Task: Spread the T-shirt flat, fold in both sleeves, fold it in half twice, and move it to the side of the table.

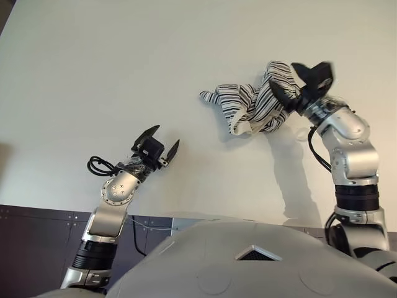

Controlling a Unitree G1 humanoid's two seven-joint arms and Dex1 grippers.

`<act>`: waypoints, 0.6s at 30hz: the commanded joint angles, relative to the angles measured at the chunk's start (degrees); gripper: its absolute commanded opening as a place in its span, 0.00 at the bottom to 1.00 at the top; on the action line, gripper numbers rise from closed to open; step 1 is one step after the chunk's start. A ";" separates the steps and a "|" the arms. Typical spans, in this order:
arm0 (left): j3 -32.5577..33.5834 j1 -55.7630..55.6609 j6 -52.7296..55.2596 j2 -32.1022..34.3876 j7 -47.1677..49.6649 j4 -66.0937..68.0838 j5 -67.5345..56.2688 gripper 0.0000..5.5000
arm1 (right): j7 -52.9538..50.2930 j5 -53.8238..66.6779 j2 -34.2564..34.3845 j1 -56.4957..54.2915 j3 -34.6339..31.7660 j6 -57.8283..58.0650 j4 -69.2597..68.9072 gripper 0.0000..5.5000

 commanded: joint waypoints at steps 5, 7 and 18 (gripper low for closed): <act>-0.81 -5.49 10.17 -2.36 -3.05 -9.96 -5.07 0.62 | 10.01 4.59 -1.15 6.45 7.89 0.83 -13.67 0.62; -0.28 -7.57 11.65 -2.70 -2.83 -11.14 -5.34 0.62 | 8.12 5.86 0.22 3.84 4.45 1.15 -13.86 0.62; -15.68 -11.24 20.58 8.39 -9.83 -13.78 7.67 0.62 | -1.00 -9.90 -2.32 -1.17 6.06 -3.94 2.87 0.62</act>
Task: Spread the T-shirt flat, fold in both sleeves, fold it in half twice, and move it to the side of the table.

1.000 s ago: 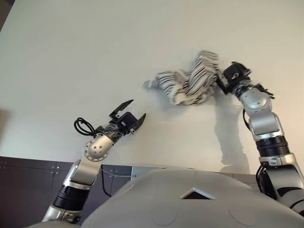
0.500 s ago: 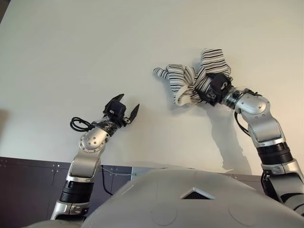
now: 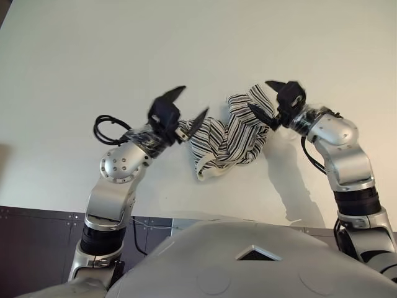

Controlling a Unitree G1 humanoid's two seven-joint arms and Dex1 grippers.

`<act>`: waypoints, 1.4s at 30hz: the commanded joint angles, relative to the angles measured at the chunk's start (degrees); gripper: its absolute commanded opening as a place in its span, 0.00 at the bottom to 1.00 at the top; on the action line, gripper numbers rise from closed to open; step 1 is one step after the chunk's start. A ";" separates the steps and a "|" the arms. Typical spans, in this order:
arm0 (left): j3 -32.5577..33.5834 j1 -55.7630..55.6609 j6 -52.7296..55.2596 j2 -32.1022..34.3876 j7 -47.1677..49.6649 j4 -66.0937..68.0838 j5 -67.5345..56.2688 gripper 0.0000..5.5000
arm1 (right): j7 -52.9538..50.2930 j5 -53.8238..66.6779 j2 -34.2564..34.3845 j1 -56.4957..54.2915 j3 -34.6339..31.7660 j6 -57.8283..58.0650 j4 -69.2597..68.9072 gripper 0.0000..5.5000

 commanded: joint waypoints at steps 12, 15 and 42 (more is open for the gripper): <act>-7.75 6.99 -6.98 18.44 -2.96 14.18 21.05 0.62 | -24.23 -21.46 0.39 -19.84 2.26 -12.21 41.43 0.62; -4.15 1.77 -5.78 13.61 5.04 21.05 23.10 0.62 | -16.40 -16.47 -5.79 -7.48 -1.88 -12.14 25.77 0.62; 0.76 13.26 -28.81 16.40 -11.01 25.49 11.54 0.62 | -13.04 7.60 4.11 -18.22 -14.44 -10.51 45.20 0.62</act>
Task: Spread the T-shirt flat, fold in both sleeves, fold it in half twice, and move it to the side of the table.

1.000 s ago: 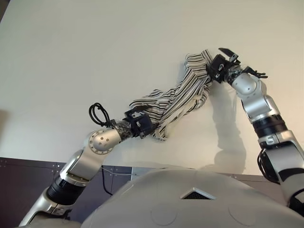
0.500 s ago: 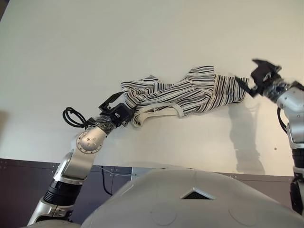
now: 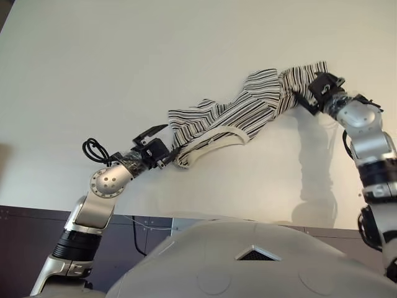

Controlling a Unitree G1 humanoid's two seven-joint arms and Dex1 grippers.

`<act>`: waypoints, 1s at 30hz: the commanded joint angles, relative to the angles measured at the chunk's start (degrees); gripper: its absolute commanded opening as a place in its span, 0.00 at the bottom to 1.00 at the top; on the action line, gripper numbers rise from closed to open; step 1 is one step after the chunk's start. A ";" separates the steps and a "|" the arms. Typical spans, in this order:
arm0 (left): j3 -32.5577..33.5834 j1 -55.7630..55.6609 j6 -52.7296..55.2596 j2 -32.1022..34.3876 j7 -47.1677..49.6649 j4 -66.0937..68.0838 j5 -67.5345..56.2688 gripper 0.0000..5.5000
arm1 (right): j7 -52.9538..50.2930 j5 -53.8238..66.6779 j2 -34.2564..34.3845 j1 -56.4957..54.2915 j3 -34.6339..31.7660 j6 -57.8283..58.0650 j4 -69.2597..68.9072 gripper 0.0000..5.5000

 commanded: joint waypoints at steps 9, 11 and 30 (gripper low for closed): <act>0.20 -3.87 0.76 -1.71 2.75 10.45 3.66 0.62 | 13.70 0.55 -9.21 18.82 -4.49 -4.93 -31.54 0.62; 1.63 -4.13 0.95 -2.06 4.53 9.57 3.39 0.62 | 6.91 -14.07 -12.85 17.98 0.38 -19.09 -28.38 0.62; 11.89 -2.72 12.25 0.94 -3.43 -1.39 -7.36 0.62 | -8.32 -33.29 -1.73 12.06 9.82 -30.57 -19.85 0.62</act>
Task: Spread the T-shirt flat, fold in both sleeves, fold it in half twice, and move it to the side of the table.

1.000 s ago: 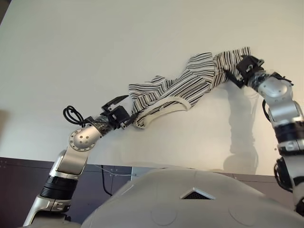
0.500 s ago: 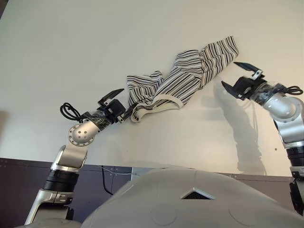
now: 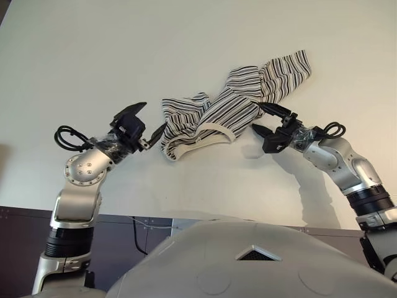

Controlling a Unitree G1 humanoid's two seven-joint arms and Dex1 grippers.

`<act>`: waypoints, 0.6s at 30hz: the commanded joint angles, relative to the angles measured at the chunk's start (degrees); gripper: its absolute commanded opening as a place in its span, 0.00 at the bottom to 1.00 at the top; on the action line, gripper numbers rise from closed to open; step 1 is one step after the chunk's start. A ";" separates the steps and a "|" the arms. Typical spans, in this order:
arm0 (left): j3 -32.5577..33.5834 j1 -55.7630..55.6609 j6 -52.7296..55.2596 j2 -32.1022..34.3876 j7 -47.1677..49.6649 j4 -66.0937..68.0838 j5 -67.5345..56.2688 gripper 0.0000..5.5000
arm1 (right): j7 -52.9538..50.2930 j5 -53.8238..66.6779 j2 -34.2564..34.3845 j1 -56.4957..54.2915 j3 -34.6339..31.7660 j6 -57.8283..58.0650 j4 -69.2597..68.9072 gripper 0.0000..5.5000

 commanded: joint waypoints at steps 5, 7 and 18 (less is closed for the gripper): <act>1.17 -1.07 -2.55 1.64 -1.13 7.71 3.62 0.62 | -0.34 0.92 1.96 -3.85 0.36 -0.11 2.22 0.62; 0.80 -0.18 -4.02 2.11 -1.71 9.95 4.52 0.62 | -0.96 0.47 2.07 -4.15 0.22 -0.20 2.81 0.59; -1.62 2.92 -5.78 -2.45 0.15 11.82 5.63 0.62 | 1.14 3.30 0.98 -5.56 -0.77 -1.66 3.11 0.31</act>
